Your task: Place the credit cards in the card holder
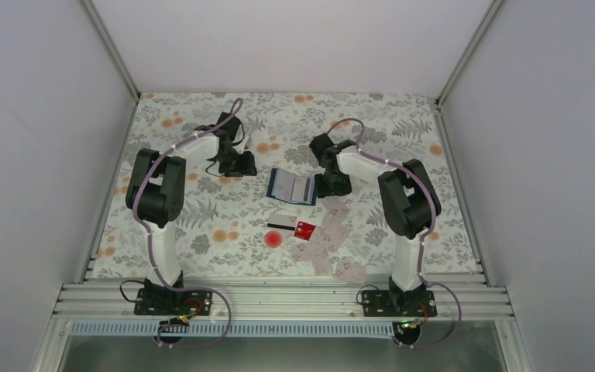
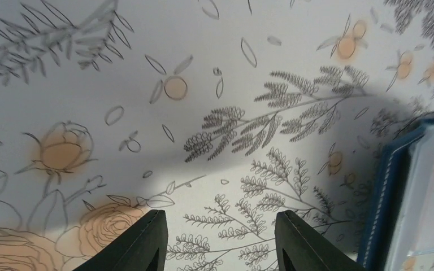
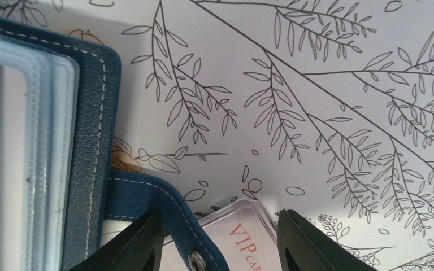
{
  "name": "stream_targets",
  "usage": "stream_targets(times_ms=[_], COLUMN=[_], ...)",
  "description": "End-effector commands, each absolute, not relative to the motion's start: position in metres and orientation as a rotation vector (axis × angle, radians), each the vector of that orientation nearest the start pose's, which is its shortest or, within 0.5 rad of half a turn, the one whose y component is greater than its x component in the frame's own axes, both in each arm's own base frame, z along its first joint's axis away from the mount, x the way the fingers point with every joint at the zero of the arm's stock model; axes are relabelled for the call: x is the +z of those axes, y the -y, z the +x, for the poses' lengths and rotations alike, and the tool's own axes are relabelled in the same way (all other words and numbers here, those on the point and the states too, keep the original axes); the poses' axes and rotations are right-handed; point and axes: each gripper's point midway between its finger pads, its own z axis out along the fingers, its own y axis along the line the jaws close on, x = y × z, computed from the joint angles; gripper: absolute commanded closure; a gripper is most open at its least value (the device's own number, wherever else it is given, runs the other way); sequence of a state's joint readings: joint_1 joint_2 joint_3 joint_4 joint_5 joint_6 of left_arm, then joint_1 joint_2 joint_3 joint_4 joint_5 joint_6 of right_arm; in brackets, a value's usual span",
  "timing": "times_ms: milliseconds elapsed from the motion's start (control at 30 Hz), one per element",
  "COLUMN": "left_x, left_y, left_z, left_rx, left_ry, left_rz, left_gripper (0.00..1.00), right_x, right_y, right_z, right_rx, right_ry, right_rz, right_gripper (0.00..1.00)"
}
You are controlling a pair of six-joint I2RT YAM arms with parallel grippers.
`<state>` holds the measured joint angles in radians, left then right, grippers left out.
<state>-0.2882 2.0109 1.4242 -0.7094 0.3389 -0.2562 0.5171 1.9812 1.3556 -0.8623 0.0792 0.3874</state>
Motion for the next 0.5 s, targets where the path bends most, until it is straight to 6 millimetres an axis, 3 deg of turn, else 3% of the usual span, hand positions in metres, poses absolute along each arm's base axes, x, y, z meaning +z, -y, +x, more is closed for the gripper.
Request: stream_targets(times_ms=[0, 300, 467], left_x=[0.029, 0.028, 0.042], left_y=[0.183, 0.228, 0.243], left_z=[0.385, 0.380, 0.383], left_rx=[-0.548, -0.731, -0.844], left_ry=[-2.935, -2.911, -2.864], left_rz=[0.198, 0.362, 0.363], left_gripper=[0.51, 0.51, 0.50], right_x=[0.000, -0.003, -0.004], right_y=[-0.173, -0.177, -0.178], right_z=[0.338, 0.342, 0.343], right_rx=[-0.080, -0.067, -0.059], right_ry=[-3.053, -3.058, -3.062], right_rz=[-0.215, -0.236, -0.240], right_gripper=[0.48, 0.49, 0.49])
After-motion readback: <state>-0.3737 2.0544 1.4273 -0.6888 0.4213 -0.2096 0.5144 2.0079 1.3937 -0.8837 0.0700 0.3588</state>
